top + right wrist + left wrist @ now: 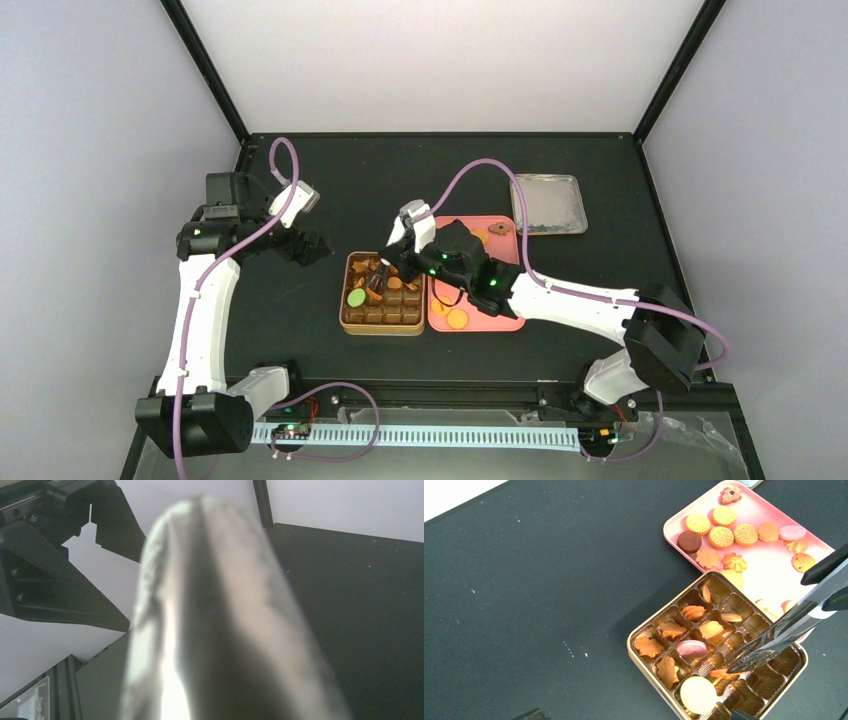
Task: Pack the cookies
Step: Place the fake cookies in the empty pocket of the box.
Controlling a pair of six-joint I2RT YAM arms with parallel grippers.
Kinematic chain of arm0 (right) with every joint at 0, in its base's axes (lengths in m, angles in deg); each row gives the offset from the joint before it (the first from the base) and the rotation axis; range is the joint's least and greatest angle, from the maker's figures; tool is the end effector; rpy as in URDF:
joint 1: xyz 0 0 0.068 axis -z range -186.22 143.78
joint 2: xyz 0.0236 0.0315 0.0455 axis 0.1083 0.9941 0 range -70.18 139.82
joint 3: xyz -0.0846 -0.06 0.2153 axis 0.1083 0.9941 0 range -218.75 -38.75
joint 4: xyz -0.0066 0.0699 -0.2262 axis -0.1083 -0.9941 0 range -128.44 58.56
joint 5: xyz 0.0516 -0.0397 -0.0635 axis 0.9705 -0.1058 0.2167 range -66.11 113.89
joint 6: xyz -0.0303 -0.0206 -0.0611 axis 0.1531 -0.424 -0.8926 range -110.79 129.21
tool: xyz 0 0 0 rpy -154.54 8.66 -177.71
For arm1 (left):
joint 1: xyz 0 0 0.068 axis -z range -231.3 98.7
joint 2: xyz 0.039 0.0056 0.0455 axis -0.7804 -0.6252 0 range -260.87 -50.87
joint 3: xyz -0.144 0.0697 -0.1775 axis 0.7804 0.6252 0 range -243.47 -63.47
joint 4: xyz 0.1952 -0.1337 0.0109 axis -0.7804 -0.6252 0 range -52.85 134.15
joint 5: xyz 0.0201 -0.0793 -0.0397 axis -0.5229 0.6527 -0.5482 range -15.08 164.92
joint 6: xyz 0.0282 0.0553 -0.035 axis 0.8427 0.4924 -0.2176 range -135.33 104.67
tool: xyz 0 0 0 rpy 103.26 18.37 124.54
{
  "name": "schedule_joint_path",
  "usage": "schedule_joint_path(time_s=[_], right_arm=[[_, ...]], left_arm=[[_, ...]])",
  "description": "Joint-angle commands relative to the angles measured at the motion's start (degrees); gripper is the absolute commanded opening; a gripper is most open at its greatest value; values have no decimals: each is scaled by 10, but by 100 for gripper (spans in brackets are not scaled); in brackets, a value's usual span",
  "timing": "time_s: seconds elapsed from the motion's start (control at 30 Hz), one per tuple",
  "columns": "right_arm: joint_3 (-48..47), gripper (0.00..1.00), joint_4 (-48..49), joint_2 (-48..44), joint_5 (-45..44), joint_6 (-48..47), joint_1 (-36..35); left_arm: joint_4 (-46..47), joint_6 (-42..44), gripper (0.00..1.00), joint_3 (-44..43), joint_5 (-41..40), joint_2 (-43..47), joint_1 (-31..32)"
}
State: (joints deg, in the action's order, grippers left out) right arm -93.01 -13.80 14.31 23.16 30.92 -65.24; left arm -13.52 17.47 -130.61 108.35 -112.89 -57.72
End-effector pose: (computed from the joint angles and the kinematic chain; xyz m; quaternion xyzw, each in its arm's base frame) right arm 0.1791 0.2968 0.2543 -0.2458 0.7406 0.4012 0.4796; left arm 0.2021 -0.0098 0.2973 0.2969 0.8620 -0.1535 0.3810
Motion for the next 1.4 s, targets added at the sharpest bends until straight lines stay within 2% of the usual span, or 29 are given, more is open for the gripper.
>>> schedule_joint_path(time_s=[0.0,0.63,0.87,1.0,1.17,1.37], right_arm=[[-8,1,33,2,-25,-8,-1],[-18,1,-6,26,-12,-3,-1],[-20,5,5,32,-8,-4,-7],[-27,13,-8,35,-19,-16,-13],[-28,30,-20,18,-36,-32,-13],[-33,34,-37,-1,-50,-53,-12]], left_arm=[[-14,10,97,-18,16,2,-4],[-16,12,97,-19,28,4,-5],[-22,10,98,-32,36,-7,-5],[-30,10,98,-42,36,-11,-6],[-28,8,98,-41,35,-10,-6],[-29,2,98,-44,39,-12,-6]])
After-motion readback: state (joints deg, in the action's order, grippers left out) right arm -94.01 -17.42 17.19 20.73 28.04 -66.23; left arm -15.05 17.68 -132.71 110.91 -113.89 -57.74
